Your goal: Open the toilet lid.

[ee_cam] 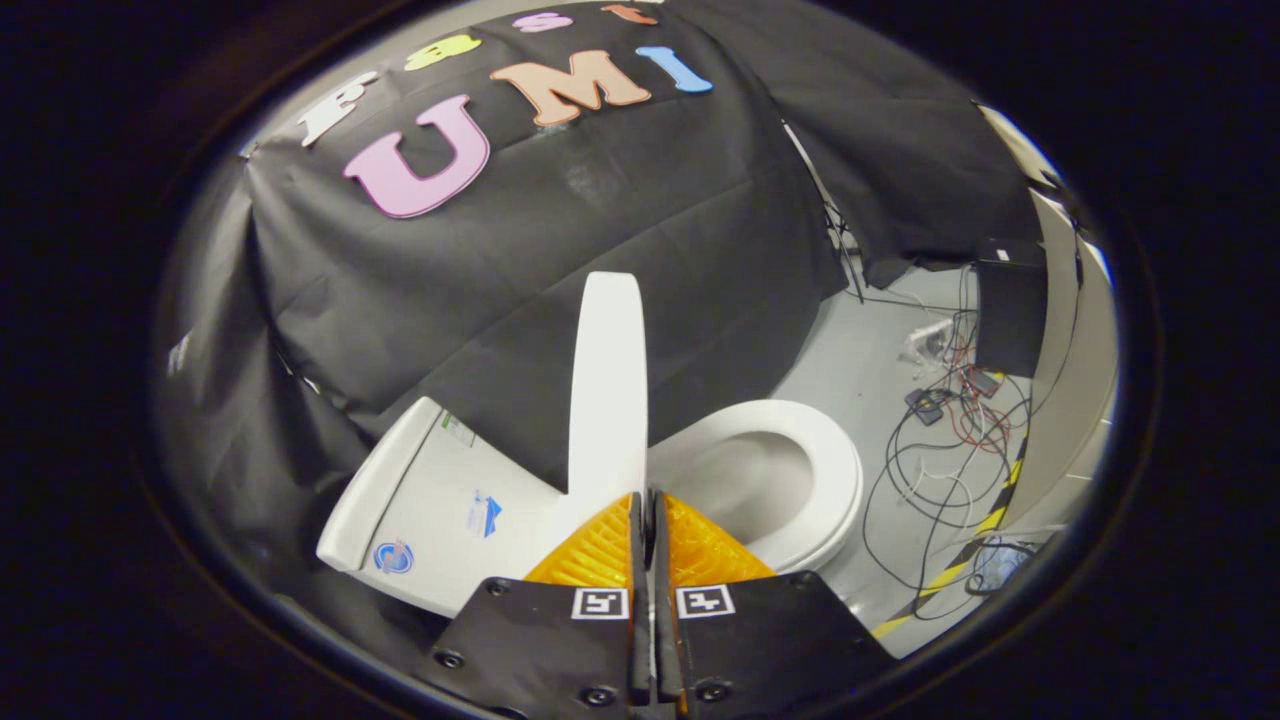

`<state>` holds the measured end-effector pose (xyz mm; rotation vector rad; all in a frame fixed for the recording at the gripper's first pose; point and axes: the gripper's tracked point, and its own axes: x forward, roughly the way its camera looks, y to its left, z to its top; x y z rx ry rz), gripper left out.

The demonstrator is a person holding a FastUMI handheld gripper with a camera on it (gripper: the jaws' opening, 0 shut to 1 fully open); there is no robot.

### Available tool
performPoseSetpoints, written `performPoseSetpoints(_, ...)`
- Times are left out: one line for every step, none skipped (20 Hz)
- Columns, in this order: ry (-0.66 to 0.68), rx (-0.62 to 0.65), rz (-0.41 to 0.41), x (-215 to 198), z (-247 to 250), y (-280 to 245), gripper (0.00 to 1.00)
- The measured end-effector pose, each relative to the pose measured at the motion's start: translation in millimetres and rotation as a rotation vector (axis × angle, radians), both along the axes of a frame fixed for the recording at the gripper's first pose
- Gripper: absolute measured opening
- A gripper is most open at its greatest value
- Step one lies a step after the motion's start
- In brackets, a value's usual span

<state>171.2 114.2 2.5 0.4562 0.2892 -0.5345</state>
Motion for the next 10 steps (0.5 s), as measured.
performPoseSetpoints(-0.004, -0.015, 0.004, 2, 2, 4, 0.03)
performPoseSetpoints(-0.009, -0.027, 0.007, 1, 5, 6, 0.03)
performPoseSetpoints(-0.01, -0.045, 0.011, 2, 8, 10, 0.03)
performPoseSetpoints(-0.016, -0.06, 0.011, 1, 11, 12, 0.03)
performPoseSetpoints(-0.017, -0.073, 0.013, 1, 12, 14, 0.03)
performPoseSetpoints(-0.027, -0.085, 0.015, 1, 15, 16, 0.03)
performPoseSetpoints(-0.031, -0.087, 0.02, 4, 15, 19, 0.04)
performPoseSetpoints(-0.046, -0.089, 0.026, 5, 18, 23, 0.03)
performPoseSetpoints(-0.059, -0.078, 0.036, 6, 19, 26, 0.03)
performPoseSetpoints(-0.079, -0.072, 0.042, 9, 21, 30, 0.03)
